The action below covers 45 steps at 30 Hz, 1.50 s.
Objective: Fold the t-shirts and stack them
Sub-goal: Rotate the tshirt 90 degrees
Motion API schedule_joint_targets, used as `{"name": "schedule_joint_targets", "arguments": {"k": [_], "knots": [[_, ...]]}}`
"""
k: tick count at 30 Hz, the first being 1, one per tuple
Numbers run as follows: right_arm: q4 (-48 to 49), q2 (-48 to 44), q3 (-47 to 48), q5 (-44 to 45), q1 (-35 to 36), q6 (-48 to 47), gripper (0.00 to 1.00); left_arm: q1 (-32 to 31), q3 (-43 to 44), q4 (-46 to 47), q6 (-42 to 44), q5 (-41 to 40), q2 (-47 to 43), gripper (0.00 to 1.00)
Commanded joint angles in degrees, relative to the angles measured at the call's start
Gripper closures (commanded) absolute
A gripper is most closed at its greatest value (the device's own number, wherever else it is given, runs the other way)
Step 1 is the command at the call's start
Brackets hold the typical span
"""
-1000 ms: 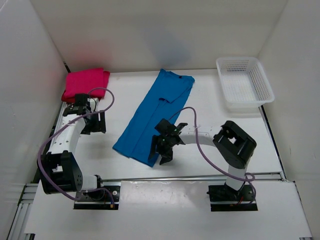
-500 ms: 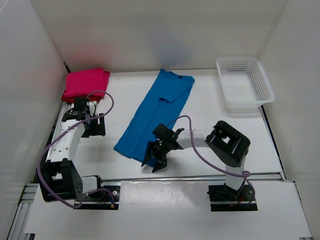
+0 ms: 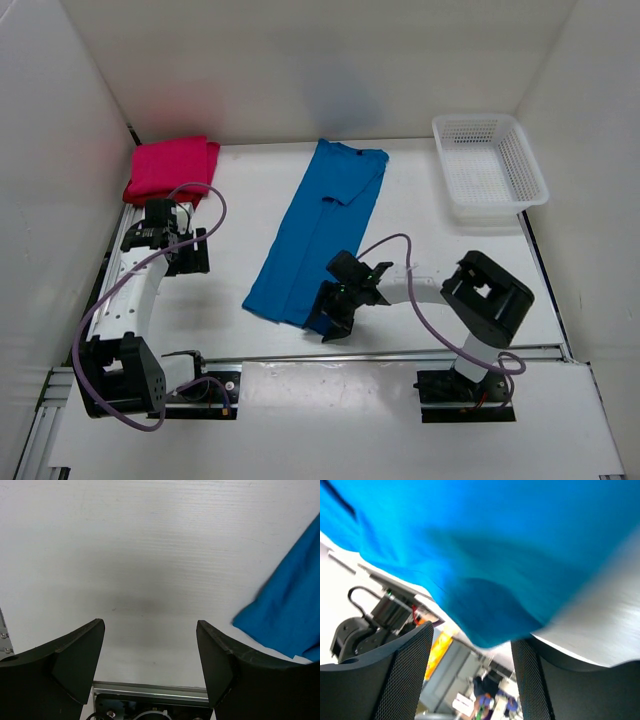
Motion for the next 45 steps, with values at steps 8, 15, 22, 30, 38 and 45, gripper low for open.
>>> {"name": "schedule_joint_targets", "arguments": {"k": [8,15,22,30,38,45], "knots": [[-9.2,-8.0,-13.0,14.6,-2.7,0.2,0.37,-3.4,1.6,-2.1,0.0,2.3,2.2,0.15],[-4.7,-6.1,-10.4,15.8,-3.8,0.1,0.33,-10.7,2.2,-2.1,0.0,1.2,2.7,0.15],[-4.1,-3.6,-9.3,16.5,-3.8,2.2,0.52,-13.1,0.1,-1.5,0.0,-0.6,1.0,0.15],[-4.8,-1.9,-7.6,15.2,-4.4,-0.3,1.00,-19.0,-2.1,-1.0,0.0,-2.3,0.5,0.15],[-9.8,-9.6,-14.9,16.5,-4.9,-4.6,1.00,-32.4,-1.4,-2.1,0.0,-1.7,2.8,0.15],[-17.4,-20.6,-23.6,19.0,-5.4,-11.0,1.00,-45.6,-1.4,-0.8,0.0,1.2,5.1,0.15]]}}
